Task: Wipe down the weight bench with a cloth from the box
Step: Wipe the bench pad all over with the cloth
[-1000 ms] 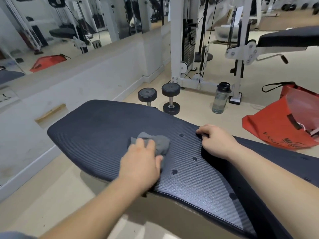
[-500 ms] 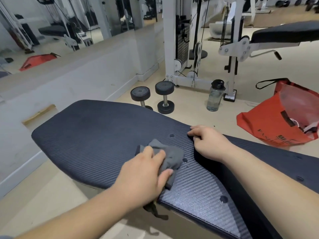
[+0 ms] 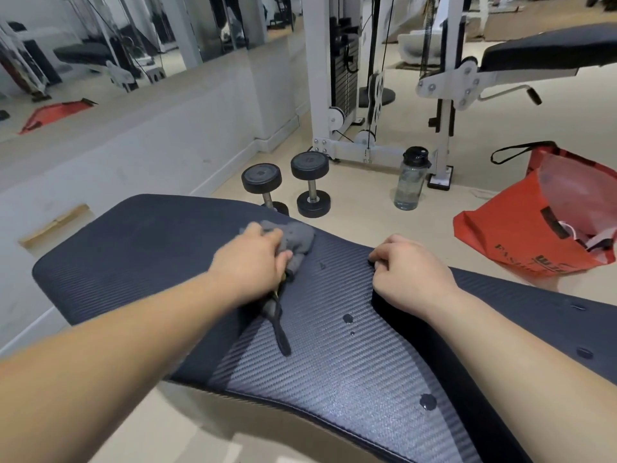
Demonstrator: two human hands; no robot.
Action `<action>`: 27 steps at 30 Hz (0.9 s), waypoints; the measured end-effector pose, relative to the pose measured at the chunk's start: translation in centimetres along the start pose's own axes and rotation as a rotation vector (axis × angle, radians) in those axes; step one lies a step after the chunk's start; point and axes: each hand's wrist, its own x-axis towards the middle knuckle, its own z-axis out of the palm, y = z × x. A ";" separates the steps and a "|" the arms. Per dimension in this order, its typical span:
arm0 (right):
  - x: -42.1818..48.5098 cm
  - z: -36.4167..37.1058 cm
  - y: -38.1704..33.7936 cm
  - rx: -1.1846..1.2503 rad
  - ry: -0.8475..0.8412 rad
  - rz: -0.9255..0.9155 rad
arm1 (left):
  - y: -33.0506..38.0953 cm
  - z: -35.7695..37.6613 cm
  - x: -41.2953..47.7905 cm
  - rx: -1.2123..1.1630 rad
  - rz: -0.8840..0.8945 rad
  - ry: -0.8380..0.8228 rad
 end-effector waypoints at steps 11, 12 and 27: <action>0.1 -0.2 0.2 0.039 0.019 0.082 | 3.1 0.2 0.9 -0.015 0.310 -0.025; 0.0 -0.2 0.4 0.047 0.007 0.074 | 2.1 -0.1 2.5 0.014 0.221 -0.031; -0.5 -0.6 1.9 0.175 -0.002 -0.012 | 4.1 2.1 1.8 -0.165 0.007 0.120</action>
